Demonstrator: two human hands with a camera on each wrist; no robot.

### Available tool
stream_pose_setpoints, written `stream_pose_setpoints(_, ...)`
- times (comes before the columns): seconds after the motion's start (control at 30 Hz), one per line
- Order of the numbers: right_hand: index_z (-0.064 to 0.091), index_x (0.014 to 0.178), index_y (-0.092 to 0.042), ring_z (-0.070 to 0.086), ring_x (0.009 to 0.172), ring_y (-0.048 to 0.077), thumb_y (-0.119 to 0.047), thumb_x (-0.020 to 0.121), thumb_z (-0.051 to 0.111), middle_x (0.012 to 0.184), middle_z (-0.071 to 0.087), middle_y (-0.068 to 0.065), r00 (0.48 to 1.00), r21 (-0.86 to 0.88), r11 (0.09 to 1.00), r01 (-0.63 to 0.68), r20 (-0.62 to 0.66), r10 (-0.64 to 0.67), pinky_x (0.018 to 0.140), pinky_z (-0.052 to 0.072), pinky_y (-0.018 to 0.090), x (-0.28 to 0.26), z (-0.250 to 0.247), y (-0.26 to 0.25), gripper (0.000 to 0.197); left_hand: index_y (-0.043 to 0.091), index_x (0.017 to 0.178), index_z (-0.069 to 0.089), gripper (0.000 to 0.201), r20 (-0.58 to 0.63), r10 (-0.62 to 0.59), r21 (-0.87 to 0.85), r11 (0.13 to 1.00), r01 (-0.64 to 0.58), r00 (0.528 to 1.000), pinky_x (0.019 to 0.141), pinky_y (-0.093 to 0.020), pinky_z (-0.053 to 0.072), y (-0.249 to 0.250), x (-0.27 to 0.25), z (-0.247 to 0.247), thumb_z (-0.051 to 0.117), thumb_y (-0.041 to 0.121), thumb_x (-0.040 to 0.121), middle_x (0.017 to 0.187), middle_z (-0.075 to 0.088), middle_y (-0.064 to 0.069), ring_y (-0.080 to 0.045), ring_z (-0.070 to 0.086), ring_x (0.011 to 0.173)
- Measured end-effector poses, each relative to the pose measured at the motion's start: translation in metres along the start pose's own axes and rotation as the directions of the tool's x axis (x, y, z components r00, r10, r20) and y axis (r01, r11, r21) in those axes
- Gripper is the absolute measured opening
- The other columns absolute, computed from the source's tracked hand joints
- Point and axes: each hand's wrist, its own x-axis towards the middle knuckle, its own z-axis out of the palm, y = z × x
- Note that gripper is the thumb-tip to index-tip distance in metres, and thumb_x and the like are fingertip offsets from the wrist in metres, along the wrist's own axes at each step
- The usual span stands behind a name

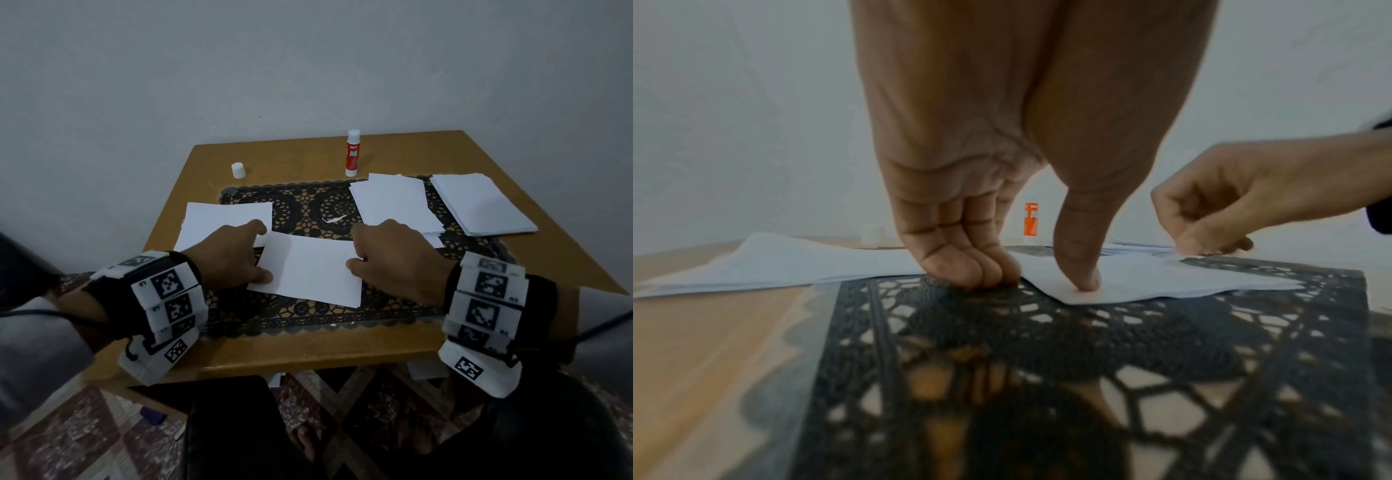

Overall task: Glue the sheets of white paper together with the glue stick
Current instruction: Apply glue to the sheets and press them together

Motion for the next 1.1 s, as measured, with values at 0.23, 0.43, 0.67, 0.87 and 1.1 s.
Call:
stream_pose_setpoints(0.23,-0.007,0.152,-0.003,-0.011,0.148,0.028,-0.069,0.092,0.028,0.16,-0.013,0.017,0.81,-0.154,0.897,0.415,0.511,-0.287,0.122,0.003,0.041,-0.034,0.011,-0.035,0.096,0.04,0.149,0.013,0.073,0.09,0.265,0.284,0.917,-0.28,0.96,0.111,-0.042,0.026,0.014,-0.008,0.009,0.053,0.052,0.089,0.152,0.019,-0.002,-0.024,0.018,0.134)
stream_pose_setpoints(0.43,-0.019,0.149,-0.004,-0.021,0.146,0.027,-0.075,0.088,0.017,0.157,-0.025,0.015,0.803,-0.162,0.942,0.294,0.576,-0.152,0.121,-0.003,0.041,-0.014,-0.005,-0.015,0.1,0.046,0.147,0.016,0.066,0.164,0.259,0.328,0.896,-0.301,0.952,0.111,-0.044,0.026,0.009,-0.003,0.008,0.051,0.052,0.09,0.156,0.013,0.001,-0.024,0.017,0.133)
stream_pose_setpoints(0.67,-0.018,0.149,-0.002,-0.02,0.146,0.029,-0.071,0.09,0.016,0.156,-0.025,0.016,0.758,-0.174,0.942,0.288,0.642,-0.113,0.122,-0.001,0.04,0.0,-0.014,-0.014,0.096,0.042,0.147,0.021,0.068,0.151,0.287,0.323,0.89,-0.322,0.946,0.107,-0.036,0.028,0.011,-0.001,0.004,0.055,0.051,0.088,0.153,0.02,-0.002,-0.023,0.025,0.129)
stream_pose_setpoints(0.87,-0.022,0.147,-0.004,-0.026,0.144,0.028,-0.076,0.087,0.02,0.154,-0.031,0.014,0.68,-0.138,0.885,0.444,0.695,-0.233,0.121,-0.004,0.041,-0.025,-0.004,-0.025,0.103,0.042,0.147,0.022,0.068,0.151,0.279,0.321,0.894,-0.314,0.948,0.109,-0.036,0.028,0.012,-0.002,0.005,0.056,0.049,0.089,0.152,0.022,-0.001,-0.022,0.025,0.128)
stream_pose_setpoints(1.1,-0.018,0.148,-0.003,-0.021,0.145,0.03,-0.078,0.085,0.021,0.156,-0.026,0.017,0.723,-0.161,0.9,0.406,0.659,-0.208,0.122,0.0,0.044,-0.024,-0.003,-0.022,0.105,0.04,0.148,0.02,0.068,0.153,0.271,0.352,0.884,-0.308,0.95,0.109,-0.038,0.029,0.017,-0.006,0.004,0.055,0.047,0.09,0.154,0.021,0.0,-0.022,0.025,0.132)
